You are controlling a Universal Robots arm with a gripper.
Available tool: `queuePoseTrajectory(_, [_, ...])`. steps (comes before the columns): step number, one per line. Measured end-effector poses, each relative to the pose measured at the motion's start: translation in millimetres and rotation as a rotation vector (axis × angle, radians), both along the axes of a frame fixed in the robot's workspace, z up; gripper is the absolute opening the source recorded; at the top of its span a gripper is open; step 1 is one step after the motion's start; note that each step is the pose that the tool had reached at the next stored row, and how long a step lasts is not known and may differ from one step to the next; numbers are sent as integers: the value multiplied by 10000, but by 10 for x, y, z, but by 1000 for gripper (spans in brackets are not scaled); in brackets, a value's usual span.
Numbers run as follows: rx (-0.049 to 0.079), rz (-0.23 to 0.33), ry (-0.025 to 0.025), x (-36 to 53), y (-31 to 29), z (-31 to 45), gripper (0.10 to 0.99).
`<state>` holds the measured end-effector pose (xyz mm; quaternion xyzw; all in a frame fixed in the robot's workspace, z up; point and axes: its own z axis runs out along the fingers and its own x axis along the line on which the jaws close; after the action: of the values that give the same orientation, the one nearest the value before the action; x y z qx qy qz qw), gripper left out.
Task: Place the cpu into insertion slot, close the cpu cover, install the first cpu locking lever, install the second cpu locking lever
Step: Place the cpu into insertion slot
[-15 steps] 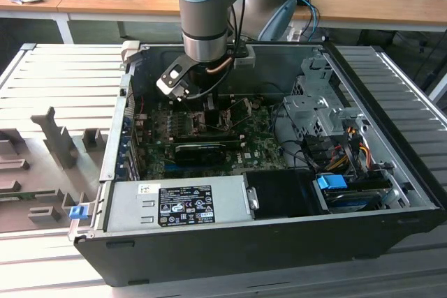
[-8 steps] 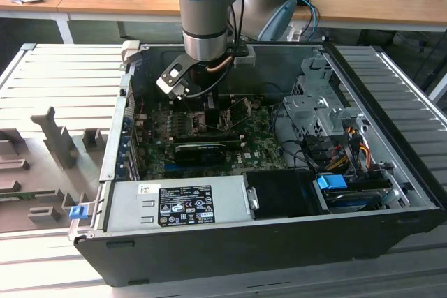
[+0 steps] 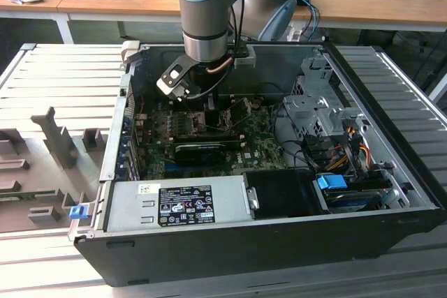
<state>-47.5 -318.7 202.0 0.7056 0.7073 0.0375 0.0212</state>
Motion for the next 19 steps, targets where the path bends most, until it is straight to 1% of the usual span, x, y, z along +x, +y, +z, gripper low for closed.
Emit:
queuePoseTrajectory(1, [-2,-2,5,1,-1,4,604])
queuePoseTrajectory(2, [1,-9,13,3,0,16,525])
queuePoseTrajectory(3, [4,-74,32,7,0,28,525])
queuePoseTrajectory(6, [2,-370,36,18,0,29,525])
queuePoseTrajectory(8, [1,-412,36,21,0,28,525])
queuePoseTrajectory(10, [2,-243,36,22,0,29,525])
queuePoseTrajectory(13, [1,207,36,21,-1,29,525])
queuePoseTrajectory(14, [0,342,36,22,-1,29,537])
queuePoseTrajectory(15, [0,508,35,21,-1,28,600])
queuePoseTrajectory(17, [2,720,34,21,-1,24,600])
queuePoseTrajectory(19, [0,816,35,21,-1,14,600])
